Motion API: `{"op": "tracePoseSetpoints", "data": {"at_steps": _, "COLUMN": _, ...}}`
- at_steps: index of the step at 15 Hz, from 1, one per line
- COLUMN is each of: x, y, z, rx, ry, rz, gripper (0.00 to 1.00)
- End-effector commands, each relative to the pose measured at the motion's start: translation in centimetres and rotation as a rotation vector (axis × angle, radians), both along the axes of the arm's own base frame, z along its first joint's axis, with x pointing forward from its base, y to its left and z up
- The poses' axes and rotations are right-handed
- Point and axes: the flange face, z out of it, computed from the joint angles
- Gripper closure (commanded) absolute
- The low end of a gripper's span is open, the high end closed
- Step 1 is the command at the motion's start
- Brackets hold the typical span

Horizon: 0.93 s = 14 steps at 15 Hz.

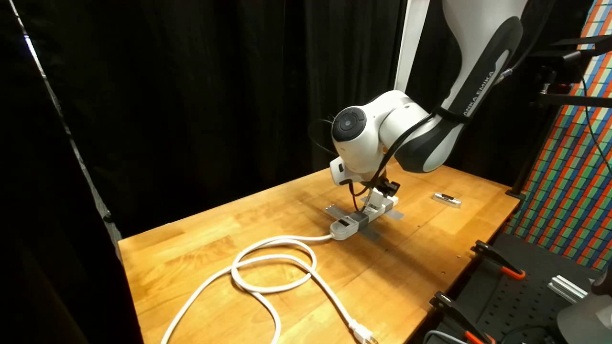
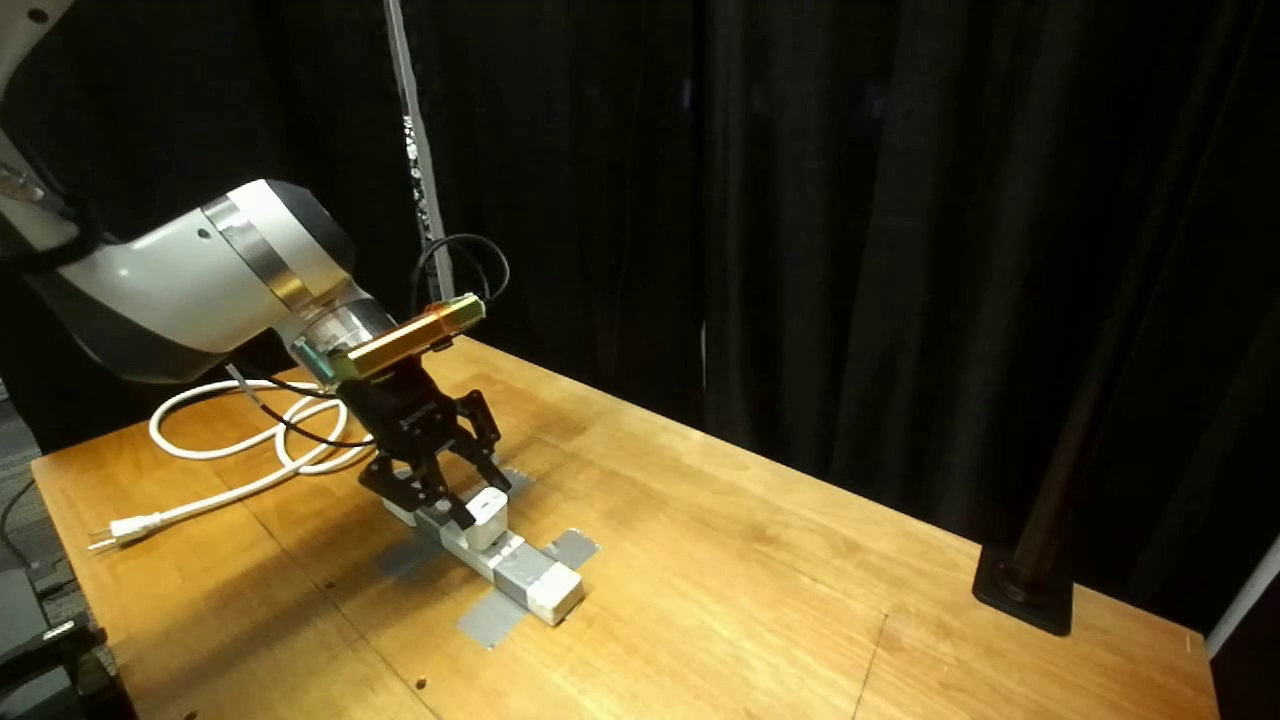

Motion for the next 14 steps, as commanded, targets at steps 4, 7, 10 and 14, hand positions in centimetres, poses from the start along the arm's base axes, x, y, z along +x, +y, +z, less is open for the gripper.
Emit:
{"op": "tracePoseSetpoints", "data": {"at_steps": 4, "x": -1.9, "y": 0.9, "z": -5.3, "rx": 0.018, "ry": 0.123, "rz": -0.08, "gripper": 0.77}}
{"op": "tracePoseSetpoints", "data": {"at_steps": 7, "x": -1.8, "y": 1.4, "z": -5.0, "rx": 0.018, "ry": 0.123, "rz": -0.073, "gripper": 0.61}}
{"op": "tracePoseSetpoints", "data": {"at_steps": 10, "x": -1.8, "y": 1.7, "z": -5.2, "rx": 0.02, "ry": 0.129, "rz": -0.065, "gripper": 0.27}}
{"op": "tracePoseSetpoints", "data": {"at_steps": 14, "x": -1.8, "y": 2.5, "z": -6.5, "rx": 0.066, "ry": 0.15, "rz": -0.06, "gripper": 0.07}}
